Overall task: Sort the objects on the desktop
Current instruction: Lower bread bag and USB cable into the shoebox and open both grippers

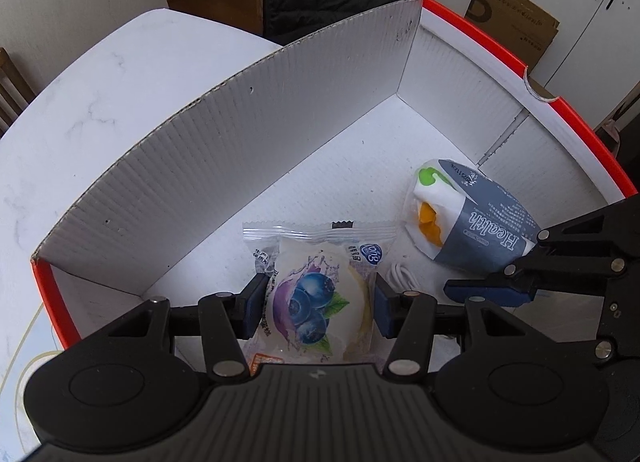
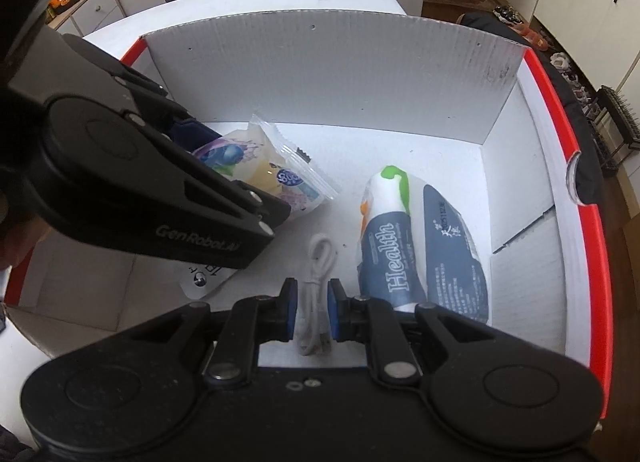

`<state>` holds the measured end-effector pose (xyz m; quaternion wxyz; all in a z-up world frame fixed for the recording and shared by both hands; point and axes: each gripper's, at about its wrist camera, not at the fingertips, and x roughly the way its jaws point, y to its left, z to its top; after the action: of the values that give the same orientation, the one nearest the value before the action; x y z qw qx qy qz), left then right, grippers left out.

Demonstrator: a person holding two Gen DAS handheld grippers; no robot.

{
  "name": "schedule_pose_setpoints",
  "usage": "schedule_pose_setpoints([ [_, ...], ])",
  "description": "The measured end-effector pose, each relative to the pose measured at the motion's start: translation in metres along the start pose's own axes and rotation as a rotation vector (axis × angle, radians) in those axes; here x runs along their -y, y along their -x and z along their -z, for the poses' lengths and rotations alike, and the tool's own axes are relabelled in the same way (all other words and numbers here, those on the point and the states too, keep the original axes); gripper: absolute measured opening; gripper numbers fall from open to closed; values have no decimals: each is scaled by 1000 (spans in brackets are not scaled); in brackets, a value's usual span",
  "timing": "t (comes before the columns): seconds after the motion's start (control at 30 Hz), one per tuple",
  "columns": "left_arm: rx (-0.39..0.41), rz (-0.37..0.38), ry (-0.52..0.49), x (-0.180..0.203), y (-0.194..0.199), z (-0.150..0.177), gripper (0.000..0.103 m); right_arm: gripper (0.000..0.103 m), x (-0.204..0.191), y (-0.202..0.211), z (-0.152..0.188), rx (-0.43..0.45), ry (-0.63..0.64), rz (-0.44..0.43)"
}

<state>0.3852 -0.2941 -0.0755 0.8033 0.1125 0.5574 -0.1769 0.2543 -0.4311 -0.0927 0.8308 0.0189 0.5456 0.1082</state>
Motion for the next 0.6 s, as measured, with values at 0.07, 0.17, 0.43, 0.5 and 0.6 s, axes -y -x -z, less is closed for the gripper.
schedule_pose_setpoints([
  [0.07, -4, 1, 6, 1, -4, 0, 53, 15, -1, 1, 1, 3, 1, 2],
  [0.17, -11, 3, 7, 0, -5, -1, 53, 21, -2, 4, 5, 6, -1, -11],
  [0.43, 29, 21, 41, -2, 4, 4, 54, 23, 2, 9, 0, 24, -8, -12],
  [0.5, 46, 27, 47, -3, 10, 7, 55, 23, 1, 13, 1, 35, -8, -15],
  [0.6, 74, 45, 65, -6, 20, 11, 59, 23, 2, 22, 3, 58, -12, -21],
])
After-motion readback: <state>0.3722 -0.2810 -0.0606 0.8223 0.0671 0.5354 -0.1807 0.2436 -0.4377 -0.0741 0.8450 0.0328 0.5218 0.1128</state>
